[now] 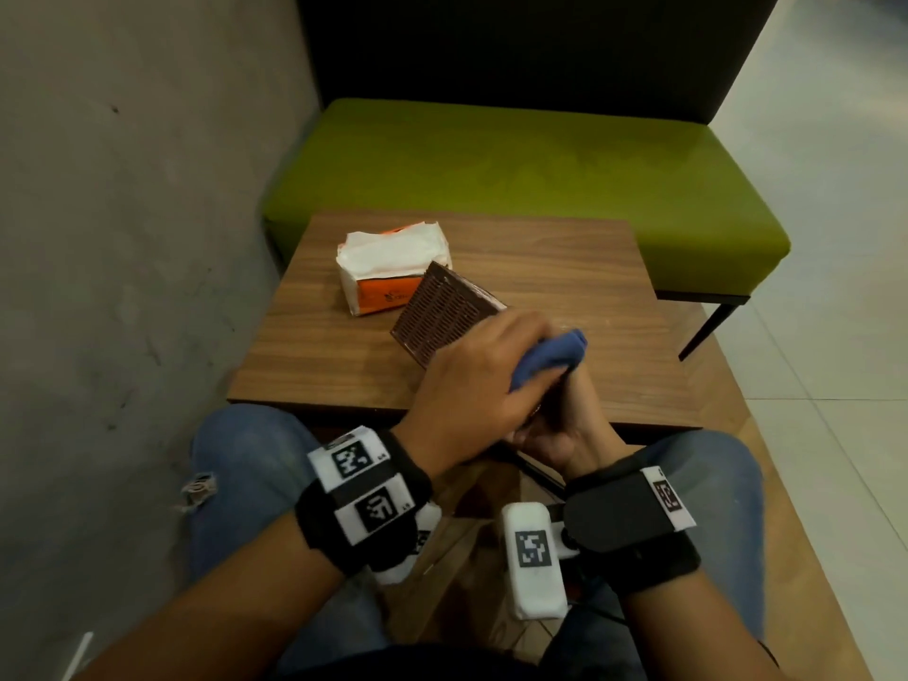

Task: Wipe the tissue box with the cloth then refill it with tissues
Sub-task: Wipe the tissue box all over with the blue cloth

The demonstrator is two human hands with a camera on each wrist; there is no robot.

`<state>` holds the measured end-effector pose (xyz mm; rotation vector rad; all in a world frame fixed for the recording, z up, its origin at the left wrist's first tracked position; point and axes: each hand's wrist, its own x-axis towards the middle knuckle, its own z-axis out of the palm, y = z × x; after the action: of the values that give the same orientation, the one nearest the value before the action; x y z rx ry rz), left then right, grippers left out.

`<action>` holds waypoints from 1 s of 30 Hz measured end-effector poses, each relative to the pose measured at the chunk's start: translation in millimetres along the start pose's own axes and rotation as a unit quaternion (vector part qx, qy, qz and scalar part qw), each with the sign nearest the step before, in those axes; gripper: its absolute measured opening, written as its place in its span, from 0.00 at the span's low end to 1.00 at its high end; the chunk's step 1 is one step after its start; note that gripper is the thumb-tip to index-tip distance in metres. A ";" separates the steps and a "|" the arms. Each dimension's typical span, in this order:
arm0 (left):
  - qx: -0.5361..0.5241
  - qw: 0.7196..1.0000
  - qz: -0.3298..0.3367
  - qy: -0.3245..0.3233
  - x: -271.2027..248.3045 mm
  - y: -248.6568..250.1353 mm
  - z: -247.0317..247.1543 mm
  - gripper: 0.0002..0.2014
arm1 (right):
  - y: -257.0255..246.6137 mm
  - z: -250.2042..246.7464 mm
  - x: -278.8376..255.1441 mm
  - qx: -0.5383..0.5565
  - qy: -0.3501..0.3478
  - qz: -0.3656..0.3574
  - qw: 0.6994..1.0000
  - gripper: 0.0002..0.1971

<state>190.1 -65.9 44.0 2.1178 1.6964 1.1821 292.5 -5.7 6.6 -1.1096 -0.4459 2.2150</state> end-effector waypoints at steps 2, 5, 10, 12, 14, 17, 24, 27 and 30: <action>0.030 0.999 -0.019 0.016 5.4 -3.2 1.8 0.06 | 1.3 -0.1 -2.8 -0.004 -0.002 0.006 1.000 0.21; 0.013 0.990 -0.104 0.098 12.3 -31.7 -8.6 0.08 | -1.4 -5.9 -3.3 0.000 -0.021 0.069 0.997 0.31; -0.002 0.995 -0.077 0.070 6.0 -26.2 -4.7 0.08 | 2.8 -2.2 -3.4 0.026 -0.016 0.049 0.998 0.28; -0.016 0.998 -0.043 0.043 -0.2 -9.3 3.0 0.07 | 2.2 -0.7 -2.2 0.038 -0.008 0.027 0.999 0.25; -0.049 0.996 -0.049 0.057 2.6 -9.8 0.7 0.08 | -2.4 -2.6 -4.4 0.026 0.001 0.041 0.999 0.28; -0.083 0.985 -0.118 0.098 13.9 -30.6 -10.4 0.08 | -9.4 -7.6 -7.1 -0.019 -0.025 0.050 0.998 0.33; -0.086 0.995 -0.046 -0.003 11.8 -17.0 -16.8 0.10 | -7.4 1.5 -12.0 -0.022 -0.039 -0.021 0.999 0.23; -0.094 0.988 -0.102 0.065 14.5 -47.2 -30.6 0.12 | -11.7 -1.7 -15.6 -0.052 -0.038 0.036 0.997 0.29; -0.072 0.977 -0.163 0.117 13.5 -73.2 -39.9 0.13 | -9.7 -0.4 -12.6 -0.076 -0.014 0.040 0.996 0.31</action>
<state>109.4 -42.6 34.1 1.5907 1.8961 1.4418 302.3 -6.6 19.2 -1.1953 -0.5991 2.2991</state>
